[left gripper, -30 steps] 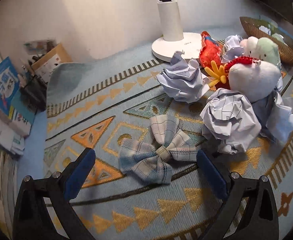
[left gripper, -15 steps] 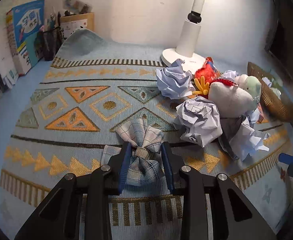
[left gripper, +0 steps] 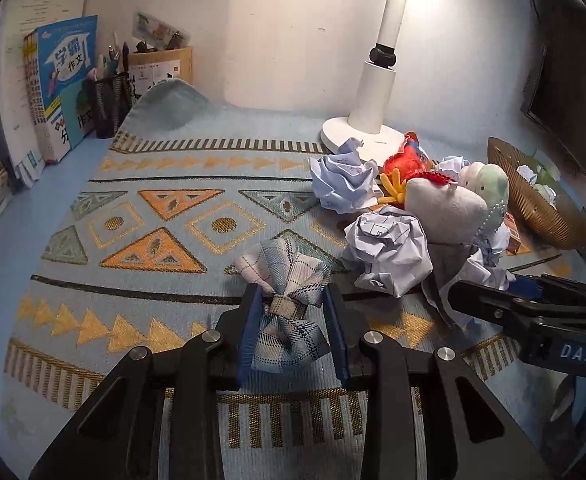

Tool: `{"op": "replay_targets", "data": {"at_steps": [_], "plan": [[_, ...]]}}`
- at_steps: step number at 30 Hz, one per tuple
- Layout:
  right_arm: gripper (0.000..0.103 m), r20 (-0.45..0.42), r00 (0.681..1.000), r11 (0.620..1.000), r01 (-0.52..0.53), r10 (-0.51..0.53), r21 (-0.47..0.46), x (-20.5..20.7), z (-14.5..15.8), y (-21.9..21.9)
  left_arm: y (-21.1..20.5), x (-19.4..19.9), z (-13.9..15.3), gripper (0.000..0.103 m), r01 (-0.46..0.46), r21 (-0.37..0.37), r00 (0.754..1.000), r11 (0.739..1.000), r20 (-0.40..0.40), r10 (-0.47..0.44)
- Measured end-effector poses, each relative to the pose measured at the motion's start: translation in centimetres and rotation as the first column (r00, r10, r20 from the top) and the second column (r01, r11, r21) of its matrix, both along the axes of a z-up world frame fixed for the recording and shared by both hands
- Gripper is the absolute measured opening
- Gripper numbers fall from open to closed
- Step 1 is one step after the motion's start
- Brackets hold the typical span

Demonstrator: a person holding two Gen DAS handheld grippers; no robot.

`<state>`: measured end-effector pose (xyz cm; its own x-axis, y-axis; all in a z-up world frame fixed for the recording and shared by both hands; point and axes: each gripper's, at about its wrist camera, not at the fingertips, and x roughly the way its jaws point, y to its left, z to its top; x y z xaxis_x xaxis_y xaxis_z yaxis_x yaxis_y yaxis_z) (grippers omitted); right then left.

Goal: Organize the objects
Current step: 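Grasp the plaid bow with the left gripper while the right grasps a paper ball, lift toward bowl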

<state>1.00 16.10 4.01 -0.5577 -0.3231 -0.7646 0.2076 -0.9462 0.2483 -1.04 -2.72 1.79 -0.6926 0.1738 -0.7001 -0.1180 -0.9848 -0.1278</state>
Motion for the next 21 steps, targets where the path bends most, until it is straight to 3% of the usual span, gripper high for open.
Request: {"op": "replay_targets", "data": {"at_steps": [5, 8, 12, 13, 16, 21], "plan": [[0.054, -0.07, 0.997, 0.998, -0.034, 0.03, -0.053, 4.9, 1.3, 3.2, -0.1, 0.0, 0.0, 0.029, -0.002, 0.014, 1.0, 1.0, 0.002, 0.002], [0.056, -0.114, 0.993, 0.999, -0.001, 0.007, 0.052, 8.2, 1.6, 6.0, -0.1, 0.0, 0.0, 0.029, 0.001, 0.017, 1.0, 1.0, 0.003, -0.001], [0.056, -0.124, 0.991, 0.98, 0.077, -0.055, 0.182, 9.1, 0.4, 10.8, 0.0, 0.0, 0.0, 0.029, 0.0, 0.021, 1.0, 1.0, 0.003, 0.0], [0.056, -0.116, 0.99, 0.98, 0.095, -0.076, 0.172, 9.0, 0.0, 12.1, 0.0, 0.0, 0.0, 0.029, -0.002, 0.02, 1.0, 1.0, 0.003, 0.002], [0.056, -0.084, 0.99, 0.993, 0.116, -0.113, 0.023, 8.6, 0.0, 15.3, 0.1, -0.1, -0.1, 0.029, -0.009, 0.016, 1.0, 1.0, 0.008, 0.009], [0.056, -0.108, 0.988, 0.993, 0.115, -0.11, 0.038, 8.9, 0.4, 14.6, 0.3, -0.1, -0.1, 0.028, -0.03, -0.002, 1.0, 1.0, 0.002, 0.03]]}}
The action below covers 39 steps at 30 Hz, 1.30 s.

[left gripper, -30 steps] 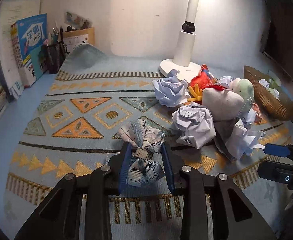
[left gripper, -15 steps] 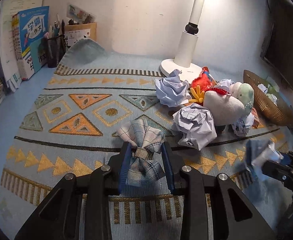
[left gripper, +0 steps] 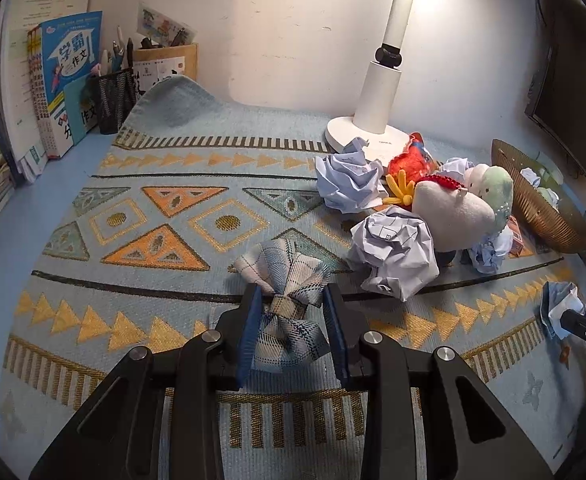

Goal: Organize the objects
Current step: 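Grasp the plaid bow with the left gripper while the right grasps a paper ball, lift toward bowl, then open both grippers over the gold bowl to drop bow and paper ball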

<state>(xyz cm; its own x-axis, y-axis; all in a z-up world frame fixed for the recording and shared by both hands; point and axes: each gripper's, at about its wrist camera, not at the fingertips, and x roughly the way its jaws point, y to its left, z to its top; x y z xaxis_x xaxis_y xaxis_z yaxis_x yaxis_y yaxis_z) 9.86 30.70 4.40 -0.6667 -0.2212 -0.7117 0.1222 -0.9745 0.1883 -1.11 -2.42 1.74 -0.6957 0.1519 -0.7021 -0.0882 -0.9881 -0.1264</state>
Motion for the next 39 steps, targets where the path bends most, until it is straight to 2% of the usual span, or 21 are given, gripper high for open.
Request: {"op": "replay_targets", "data": {"at_steps": [4, 6, 9, 13, 17, 20, 23, 25, 26, 27, 32, 35, 37, 39], "plan": [[0.056, -0.03, 1.0, 1.0, -0.01, 0.01, -0.008, 0.8, 0.6, -0.4, 0.3, 0.7, 0.9, 0.027, -0.02, 0.002, 1.0, 1.0, 0.0, 0.02], [0.056, -0.037, 0.999, 0.999, -0.006, 0.005, -0.033, 1.2, 0.9, 0.2, 1.1, 1.7, 2.9, 0.027, 0.004, 0.025, 1.0, 1.0, -0.027, -0.003], [0.056, -0.047, 0.999, 0.998, 0.002, -0.005, -0.061, 2.2, 2.3, 1.6, 4.2, 2.5, 7.1, 0.027, 0.09, 0.031, 0.993, 0.995, -0.085, -0.087], [0.056, -0.158, 0.984, 0.995, 0.065, -0.077, -0.079, 3.2, 7.8, 5.0, 11.6, 1.2, 11.8, 0.027, 0.241, 0.062, 0.963, 0.968, -0.141, -0.231], [0.057, -0.256, 0.939, 0.973, 0.219, -0.231, -0.076, 2.4, 13.2, 9.4, 20.2, -1.3, 14.9, 0.027, 0.361, 0.06, 0.921, 0.931, -0.18, -0.345], [0.057, -0.263, 0.903, 0.94, 0.337, -0.339, -0.053, 0.3, 15.0, 12.1, 25.8, -3.8, 15.3, 0.027, 0.42, 0.085, 0.899, 0.904, -0.171, -0.402], [0.057, -0.209, 0.895, 0.919, 0.388, -0.393, -0.07, -2.3, 14.9, 14.3, 30.0, -5.7, 14.3, 0.029, 0.443, 0.069, 0.889, 0.894, -0.164, -0.427], [0.072, -0.201, 0.892, 0.914, 0.399, -0.405, -0.074, -3.6, 14.6, 15.1, 31.7, -6.7, 13.5, 0.048, 0.435, 0.059, 0.892, 0.898, -0.162, -0.422], [0.087, -0.2, 0.892, 0.914, 0.399, -0.406, -0.076, -4.3, 14.4, 15.5, 32.2, -7.3, 13.1, 0.068, 0.423, 0.05, 0.899, 0.905, -0.148, -0.412], [0.09, -0.189, 0.896, 0.915, 0.396, -0.402, -0.074, -4.8, 14.1, 15.8, 32.4, -7.6, 12.9, 0.078, 0.411, 0.046, 0.905, 0.91, -0.141, -0.401], [0.09, -0.157, 0.902, 0.916, 0.394, -0.401, -0.076, -3.7, 13.3, 16.2, 29.1, -5.6, 13.0, 0.078, 0.386, 0.049, 0.915, 0.921, -0.145, -0.376], [0.09, -0.164, 0.918, 0.932, 0.352, -0.361, -0.082, -1.4, 13.1, 14.5, 24.1, -2.3, 13.8, 0.081, 0.335, 0.086, 0.931, 0.938, -0.184, -0.316], [0.091, -0.17, 0.936, 0.951, 0.298, -0.309, -0.087, 0.3, 12.9, 12.5, 20.2, 0.0, 13.7, 0.087, 0.267, 0.1, 0.95, 0.958, -0.192, -0.245], [0.099, -0.171, 0.956, 0.97, 0.229, -0.24, -0.085, 1.7, 12.4, 9.9, 15.9, 2.0, 12.8, 0.098, 0.176, 0.104, 0.969, 0.979, -0.191, -0.154]]}}
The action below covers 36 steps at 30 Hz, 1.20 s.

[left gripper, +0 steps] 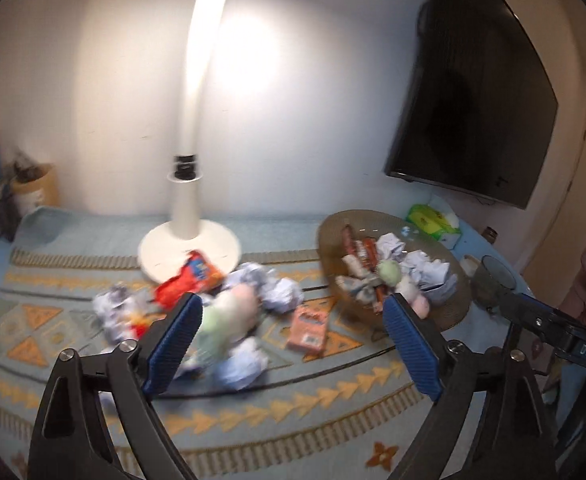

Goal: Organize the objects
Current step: 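Open both grippers over the gold bowl to drop bow and paper ball, then move both grippers back to the paper balls and plush toys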

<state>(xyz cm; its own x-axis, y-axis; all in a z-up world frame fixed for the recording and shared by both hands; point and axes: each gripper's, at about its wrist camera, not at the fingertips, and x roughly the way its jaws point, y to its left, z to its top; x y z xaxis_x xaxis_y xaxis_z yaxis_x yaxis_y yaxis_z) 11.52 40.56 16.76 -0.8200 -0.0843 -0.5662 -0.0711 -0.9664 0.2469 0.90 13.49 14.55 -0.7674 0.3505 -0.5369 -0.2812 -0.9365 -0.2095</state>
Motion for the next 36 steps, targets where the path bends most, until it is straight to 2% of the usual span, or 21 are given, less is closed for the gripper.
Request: {"op": "replay_targets", "data": {"at_steps": [2, 4, 7, 10, 13, 14, 16, 19, 22, 25, 32, 34, 36], "plan": [[0.103, 0.011, 0.998, 0.998, -0.064, 0.064, 0.009, 0.9, -1.3, -3.0, -4.1, 1.6, -1.7, 0.1, -0.122, -0.044, 0.992, 0.992, 0.005, 0.122], [0.103, 0.043, 0.991, 0.992, -0.126, 0.124, 0.029, 1.2, -3.4, -6.0, -7.9, 2.5, -4.0, 0.1, -0.221, -0.098, 0.974, 0.97, 0.027, 0.225], [0.103, 0.107, 0.973, 0.977, -0.209, 0.203, 0.05, 0.3, -7.4, -9.6, -12.6, 2.6, -8.3, 0.1, -0.356, -0.184, 0.926, 0.916, 0.062, 0.372], [0.103, 0.152, 0.967, 0.974, -0.216, 0.205, 0.064, -0.8, -10.8, -11.3, -15.9, 2.6, -11.2, 0.1, -0.4, -0.147, 0.901, 0.905, 0.117, 0.417], [0.103, 0.198, 0.966, 0.976, -0.189, 0.164, 0.112, -1.6, -12.3, -11.7, -17.6, 2.7, -12.0, 0.1, -0.397, -0.064, 0.901, 0.915, 0.163, 0.402], [0.103, 0.191, 0.968, 0.975, -0.188, 0.164, 0.116, -1.6, -12.3, -11.7, -17.6, 2.5, -12.0, 0.1, -0.408, -0.065, 0.896, 0.911, 0.161, 0.413], [0.103, 0.208, 0.965, 0.976, -0.185, 0.157, 0.118, -1.8, -12.6, -11.6, -17.3, 1.7, -12.8, 0.1, -0.42, -0.112, 0.879, 0.901, 0.195, 0.434], [0.103, 0.253, 0.956, 0.978, -0.179, 0.148, 0.104, -2.8, -13.2, -11.3, -15.7, 1.2, -13.3, 0.1, -0.38, -0.188, 0.883, 0.906, 0.216, 0.416], [0.103, 0.276, 0.95, 0.981, -0.175, 0.147, 0.08, -3.2, -13.5, -10.9, -14.7, 0.8, -13.7, 0.1, -0.333, -0.228, 0.892, 0.915, 0.237, 0.384], [0.103, 0.289, 0.946, 0.982, -0.174, 0.146, 0.074, -3.4, -13.7, -10.8, -14.4, 0.4, -14.4, 0.101, -0.3, -0.24, 0.888, 0.923, 0.283, 0.362], [0.103, 0.327, 0.932, 0.98, -0.188, 0.155, 0.069, -3.9, -14.3, -10.9, -14.4, 1.0, -13.9, 0.101, -0.3, -0.224, 0.899, 0.927, 0.259, 0.354], [0.103, 0.329, 0.932, 0.979, -0.189, 0.155, 0.075, -4.0, -14.3, -11.0, -14.2, 1.4, -13.4, 0.101, -0.293, -0.211, 0.913, 0.933, 0.227, 0.338], [0.103, 0.329, 0.931, 0.979, -0.189, 0.155, 0.075, -4.0, -14.3, -11.0, -13.8, 1.6, -12.2, 0.101, -0.209, -0.144, 0.952, 0.967, 0.196, 0.235]]}}
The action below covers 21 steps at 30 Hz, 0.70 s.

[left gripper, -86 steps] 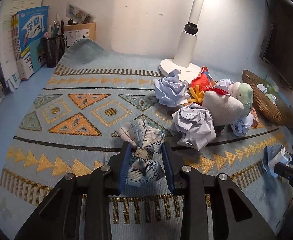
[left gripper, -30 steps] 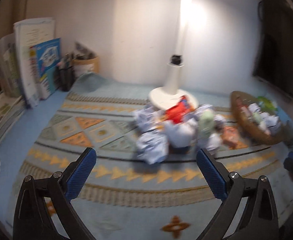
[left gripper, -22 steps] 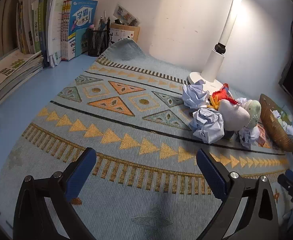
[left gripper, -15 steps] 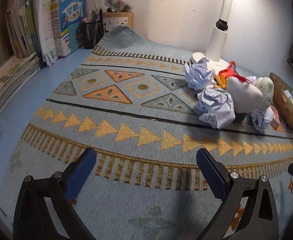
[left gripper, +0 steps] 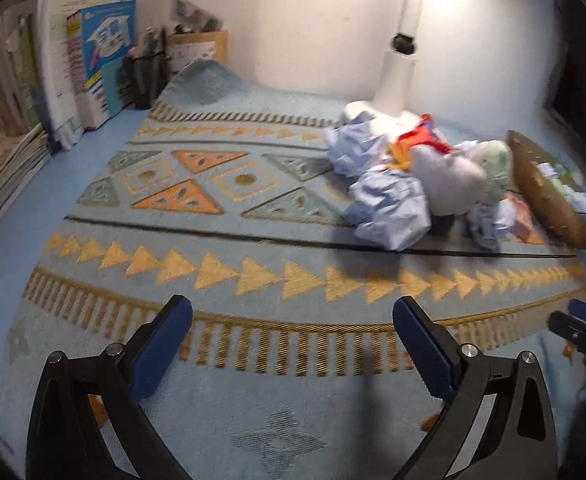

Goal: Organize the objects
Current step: 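Move both grippers back to the paper balls and plush toys, then grasp a paper ball with the left gripper while the right grasps another paper ball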

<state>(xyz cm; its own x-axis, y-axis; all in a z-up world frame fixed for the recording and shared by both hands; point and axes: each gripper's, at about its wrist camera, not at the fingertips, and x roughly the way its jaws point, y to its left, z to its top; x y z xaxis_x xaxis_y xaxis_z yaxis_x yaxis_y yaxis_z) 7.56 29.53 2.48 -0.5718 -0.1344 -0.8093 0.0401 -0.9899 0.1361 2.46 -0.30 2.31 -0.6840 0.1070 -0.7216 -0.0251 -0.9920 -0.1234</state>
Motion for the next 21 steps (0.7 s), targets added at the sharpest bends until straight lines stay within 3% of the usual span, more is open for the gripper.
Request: {"op": "replay_targets", "data": {"at_steps": [1, 5, 7, 10, 11, 12, 14, 16, 18, 21], "plan": [[0.103, 0.0, 1.0, 1.0, 0.0, 0.0, 0.002, 0.0, 0.0, 0.0, 0.3, -0.3, 0.6, 0.101, 0.038, 0.018, 0.999, 0.999, -0.019, -0.038], [0.103, 0.002, 0.999, 0.999, -0.035, 0.035, 0.002, -0.4, 0.3, -0.8, 3.4, -3.6, 2.2, 0.102, 0.163, -0.045, 0.986, 0.986, -0.04, -0.164], [0.103, -0.007, 0.997, 0.996, -0.077, 0.077, -0.037, -1.2, 1.1, -1.6, 4.8, -5.7, 1.4, 0.102, 0.201, -0.074, 0.98, 0.977, 0.002, -0.201], [0.103, -0.039, 0.993, 0.994, -0.108, 0.108, 0.006, -3.4, 2.5, -4.1, 5.6, -7.3, 0.0, 0.099, 0.213, -0.106, 0.977, 0.971, 0.018, -0.213], [0.103, -0.047, 0.99, 0.991, -0.129, 0.13, 0.024, -4.3, 2.7, -5.0, 5.5, -7.5, -0.3, 0.087, 0.216, -0.094, 0.976, 0.972, 0.014, -0.216], [0.103, -0.053, 0.988, 0.989, -0.144, 0.146, 0.033, -5.1, 2.7, -5.7, 5.5, -7.6, -0.6, 0.066, 0.221, -0.086, 0.975, 0.972, 0.03, -0.219], [0.103, -0.061, 0.986, 0.987, -0.151, 0.154, 0.054, -6.8, 2.4, -6.9, 5.1, -7.6, -0.8, 0.05, 0.226, -0.068, 0.974, 0.972, 0.033, -0.225], [0.093, -0.074, 0.984, 0.986, -0.156, 0.16, 0.055, -8.0, 2.0, -7.8, 4.9, -7.4, -0.6, 0.044, 0.224, -0.063, 0.975, 0.973, 0.021, -0.223], [0.061, -0.074, 0.982, 0.985, -0.17, 0.172, 0.035, -9.1, 1.4, -8.2, 4.8, -7.3, -0.4, 0.042, 0.227, -0.055, 0.974, 0.972, 0.006, -0.227], [0.051, -0.033, 0.984, 0.984, -0.175, 0.176, 0.022, -9.9, 0.2, -8.5, 4.3, -7.1, -0.2, 0.042, 0.21, -0.043, 0.978, 0.977, -0.004, -0.211]]}}
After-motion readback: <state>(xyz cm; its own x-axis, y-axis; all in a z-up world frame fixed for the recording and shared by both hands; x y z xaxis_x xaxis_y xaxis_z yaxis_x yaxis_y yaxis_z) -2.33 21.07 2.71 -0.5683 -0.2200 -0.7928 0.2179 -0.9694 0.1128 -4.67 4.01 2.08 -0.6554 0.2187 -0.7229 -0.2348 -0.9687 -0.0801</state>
